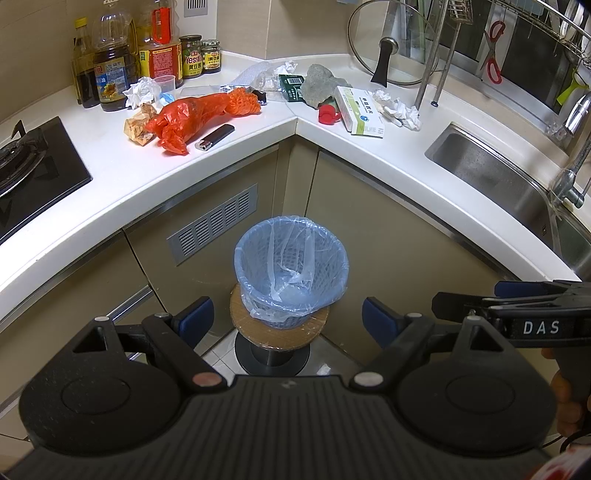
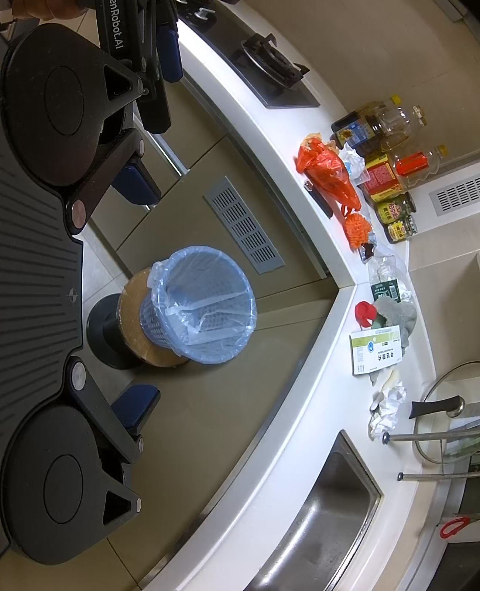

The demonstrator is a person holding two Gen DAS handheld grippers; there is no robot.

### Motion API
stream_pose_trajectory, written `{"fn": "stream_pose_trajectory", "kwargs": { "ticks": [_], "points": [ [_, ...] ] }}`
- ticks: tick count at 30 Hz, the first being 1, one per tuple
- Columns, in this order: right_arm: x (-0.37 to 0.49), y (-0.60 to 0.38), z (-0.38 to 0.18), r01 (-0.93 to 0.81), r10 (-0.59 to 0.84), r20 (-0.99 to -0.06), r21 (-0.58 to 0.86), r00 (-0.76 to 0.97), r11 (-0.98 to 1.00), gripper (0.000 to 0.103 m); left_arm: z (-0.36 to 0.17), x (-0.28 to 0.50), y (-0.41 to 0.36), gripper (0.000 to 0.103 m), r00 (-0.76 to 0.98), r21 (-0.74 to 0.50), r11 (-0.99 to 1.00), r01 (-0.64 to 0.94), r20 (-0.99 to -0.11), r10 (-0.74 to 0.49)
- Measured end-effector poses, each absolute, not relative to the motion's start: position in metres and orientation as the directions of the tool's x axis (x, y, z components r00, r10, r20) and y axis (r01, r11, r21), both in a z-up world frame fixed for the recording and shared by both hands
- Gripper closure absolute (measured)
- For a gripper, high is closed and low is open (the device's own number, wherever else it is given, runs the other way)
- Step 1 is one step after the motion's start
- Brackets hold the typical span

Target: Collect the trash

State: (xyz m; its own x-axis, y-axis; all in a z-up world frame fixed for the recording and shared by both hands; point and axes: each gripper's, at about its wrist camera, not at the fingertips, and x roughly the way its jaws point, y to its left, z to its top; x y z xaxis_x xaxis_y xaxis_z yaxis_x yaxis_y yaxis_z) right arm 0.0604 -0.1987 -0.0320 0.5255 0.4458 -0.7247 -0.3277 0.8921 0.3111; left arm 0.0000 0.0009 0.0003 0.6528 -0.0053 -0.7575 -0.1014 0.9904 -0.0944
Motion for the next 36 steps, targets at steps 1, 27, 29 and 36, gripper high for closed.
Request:
{"fn": "stream_pose_trajectory", "kwargs": {
  "ticks": [1,27,29,36],
  "points": [
    [0.061,-0.199,-0.032,-0.328,0.446,-0.725,0.312,0.525,0.892,0.0,0.0,0.0,0.001,0.017,0.653,-0.095,0.99,-0.101,-0.757,-0.006],
    [0.066,-0.196,-0.026,-0.337,0.447,-0.722,0.305,0.528,0.891,0.0,0.006,0.005,0.004,0.017,0.656,-0.094,0.99,-0.107,-0.755,-0.001],
    [0.068,-0.195,-0.026,-0.339,0.448,-0.722,0.305,0.527,0.89,0.0,0.007,0.013,0.006,0.017,0.657,-0.095,0.989,-0.113,-0.754,0.002],
    [0.076,-0.196,-0.027,-0.355,0.457,-0.719,0.303,0.524,0.884,0.0,0.006,0.018,0.004,0.017,0.659,-0.094,0.987,-0.131,-0.752,0.016]
  ]
}}
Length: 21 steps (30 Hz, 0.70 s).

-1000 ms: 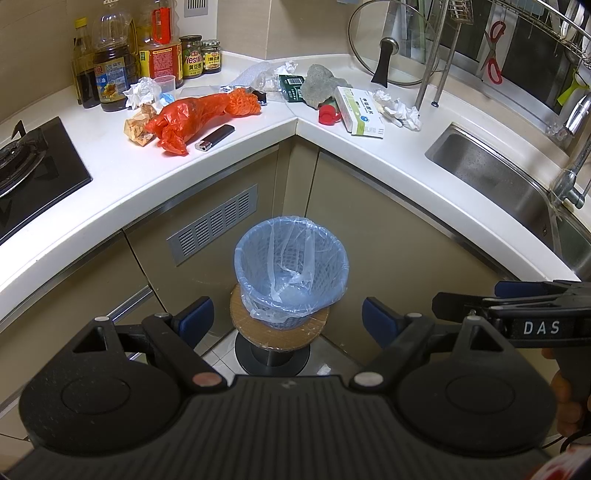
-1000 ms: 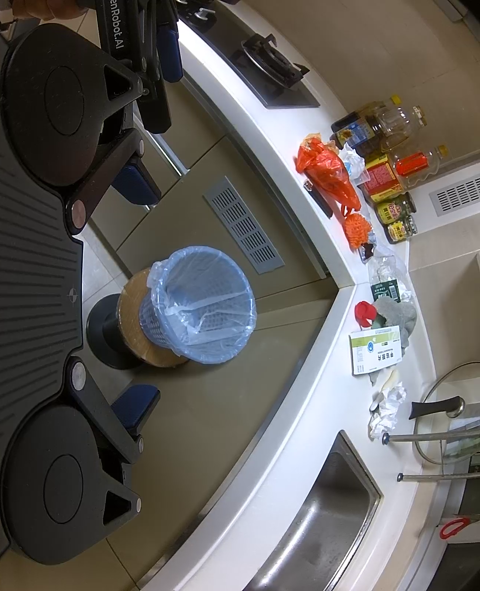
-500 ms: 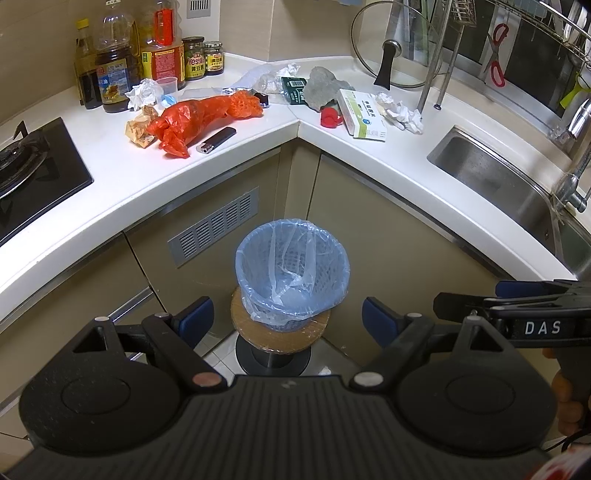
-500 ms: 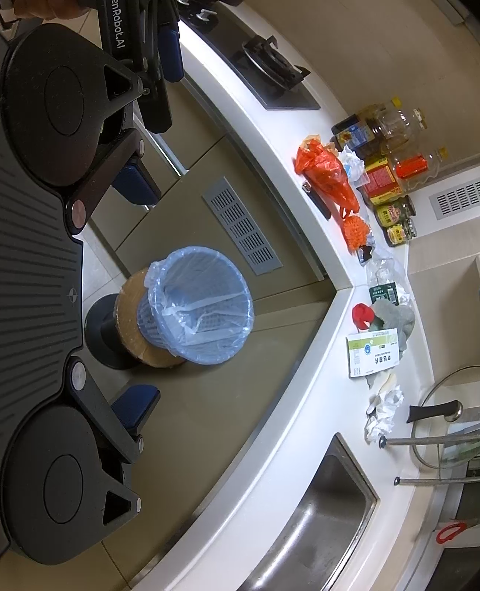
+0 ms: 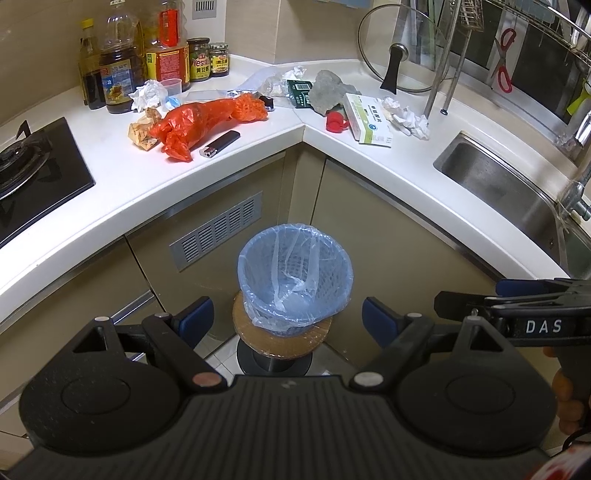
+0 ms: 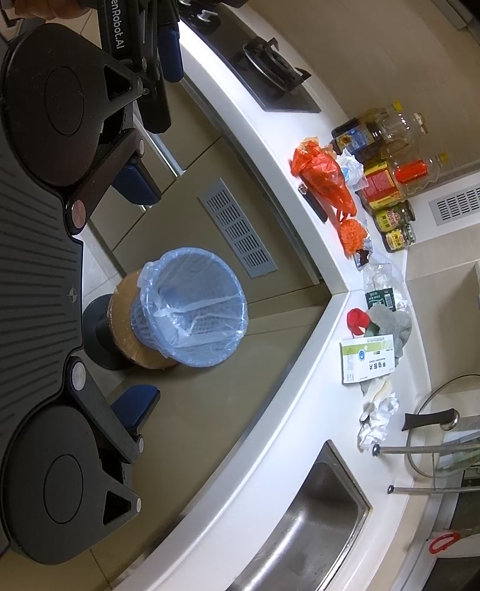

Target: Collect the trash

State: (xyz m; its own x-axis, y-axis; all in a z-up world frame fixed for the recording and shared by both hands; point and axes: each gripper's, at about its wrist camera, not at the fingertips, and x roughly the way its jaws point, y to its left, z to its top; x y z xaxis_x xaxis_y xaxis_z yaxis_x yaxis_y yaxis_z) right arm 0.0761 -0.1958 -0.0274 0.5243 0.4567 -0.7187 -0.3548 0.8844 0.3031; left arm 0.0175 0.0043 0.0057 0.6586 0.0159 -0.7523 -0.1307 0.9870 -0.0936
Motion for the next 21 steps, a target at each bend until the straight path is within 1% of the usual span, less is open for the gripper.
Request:
{"fn": "stream_pose_trajectory", "kwargs": {
  "ticks": [21],
  "points": [
    [0.123,-0.206,-0.039,-0.401,0.497,-0.726,0.324,0.475,0.857,0.0,-0.001,0.051,-0.01,0.017,0.629,-0.094,0.97,-0.225,-0.775,0.071]
  ]
}}
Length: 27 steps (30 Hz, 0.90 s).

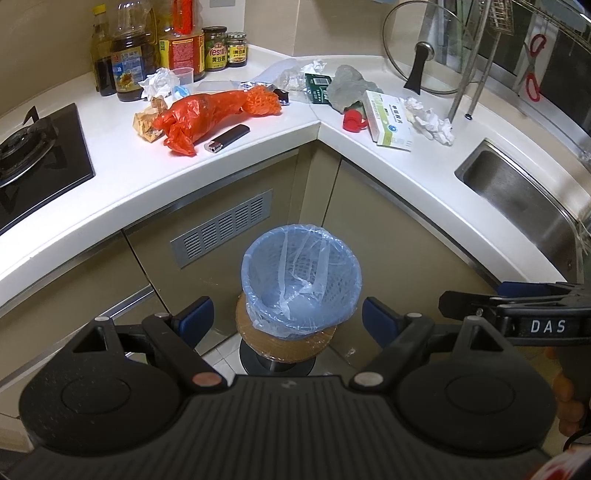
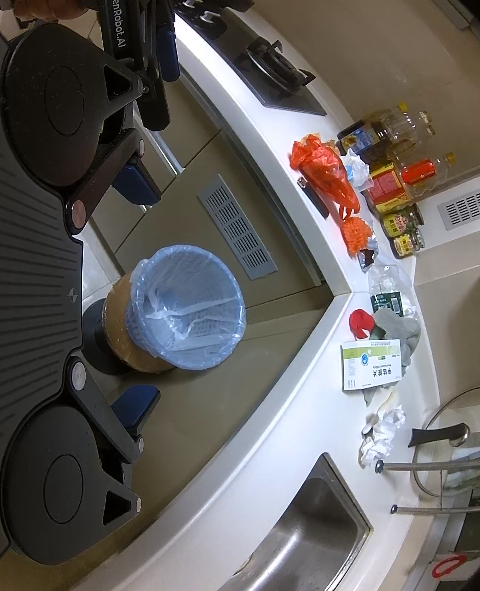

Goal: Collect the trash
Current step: 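Reach the left tool toward the orange-red plastic bag on the counter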

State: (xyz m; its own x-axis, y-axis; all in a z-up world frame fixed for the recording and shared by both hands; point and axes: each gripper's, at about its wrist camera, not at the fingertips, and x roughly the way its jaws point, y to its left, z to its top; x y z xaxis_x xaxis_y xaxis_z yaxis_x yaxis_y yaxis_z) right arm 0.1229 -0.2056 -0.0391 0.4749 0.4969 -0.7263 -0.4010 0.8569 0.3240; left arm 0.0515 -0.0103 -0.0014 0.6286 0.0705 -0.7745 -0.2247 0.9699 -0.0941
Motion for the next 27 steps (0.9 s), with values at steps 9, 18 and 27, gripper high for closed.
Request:
{"fn": "stream_pose_trajectory", "kwargs": {
  "ticks": [9,18,27],
  "points": [
    [0.156,-0.221,-0.047,-0.434,0.537,-0.706,0.348,0.462,0.831,0.0,-0.005,0.071,-0.019,0.017,0.623,-0.093,0.952,-0.291,-0.774,0.114],
    [0.191,-0.244,-0.047,-0.478,0.61,-0.603,0.389,0.514,0.787,0.0,-0.003,0.082,-0.016,0.017,0.653,-0.072,0.926,-0.371,-0.729,0.205],
    [0.222,-0.249,-0.055,-0.482,0.61,-0.604,0.385,0.513,0.787,0.0,-0.006,0.1,0.004,0.017,0.627,-0.018,0.898,-0.439,-0.722,0.292]
  ]
}}
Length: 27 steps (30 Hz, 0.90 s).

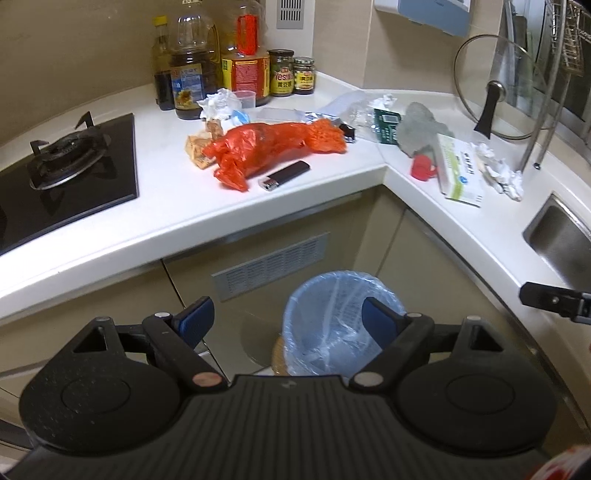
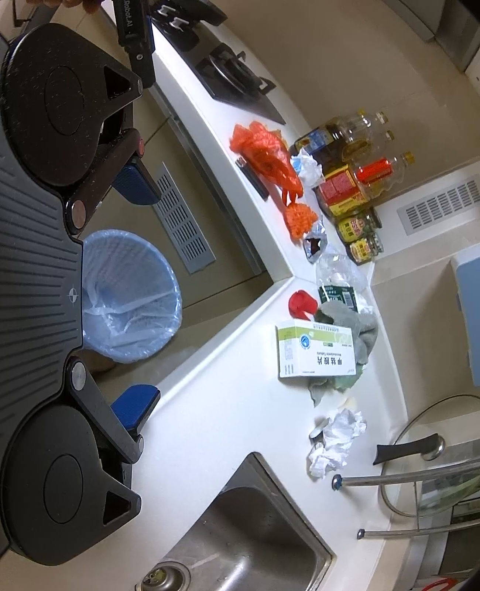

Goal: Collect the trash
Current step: 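Reach the left tool toward the orange-red plastic bag on the counter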

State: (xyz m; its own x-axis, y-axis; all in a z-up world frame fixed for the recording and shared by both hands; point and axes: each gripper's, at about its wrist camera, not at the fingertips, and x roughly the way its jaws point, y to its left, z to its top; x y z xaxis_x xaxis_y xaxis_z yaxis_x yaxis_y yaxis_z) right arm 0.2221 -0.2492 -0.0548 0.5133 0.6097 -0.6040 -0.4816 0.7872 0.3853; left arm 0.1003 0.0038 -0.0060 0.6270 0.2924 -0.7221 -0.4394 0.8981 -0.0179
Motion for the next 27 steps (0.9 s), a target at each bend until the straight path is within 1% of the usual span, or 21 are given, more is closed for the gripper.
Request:
{"fn": "stream_pose_trajectory", "kwargs": {
  "ticks": [6,13,27],
  "points": [
    [0.239,-0.247,-0.054,-0.449,0.599,-0.591,0.399,0.54,0.799,0.0,-0.005,0.119,0.018,0.018,0.622,0.011,0.897,-0.443,-0.716,0.316],
    [0.261,-0.233,-0.047,-0.415,0.569,-0.584,0.39,0.579,0.822,0.0,-0.003,0.146,0.044,0.018,0.644,0.009,0.911,-0.413,-0.704,0.299],
    [0.313,-0.153,-0.038,-0.382,0.532,-0.597,0.371,0.6,0.847,0.0,-0.001,0.203,0.122,0.018,0.669,0.002,0.939,-0.343,-0.702,0.246]
  ]
}}
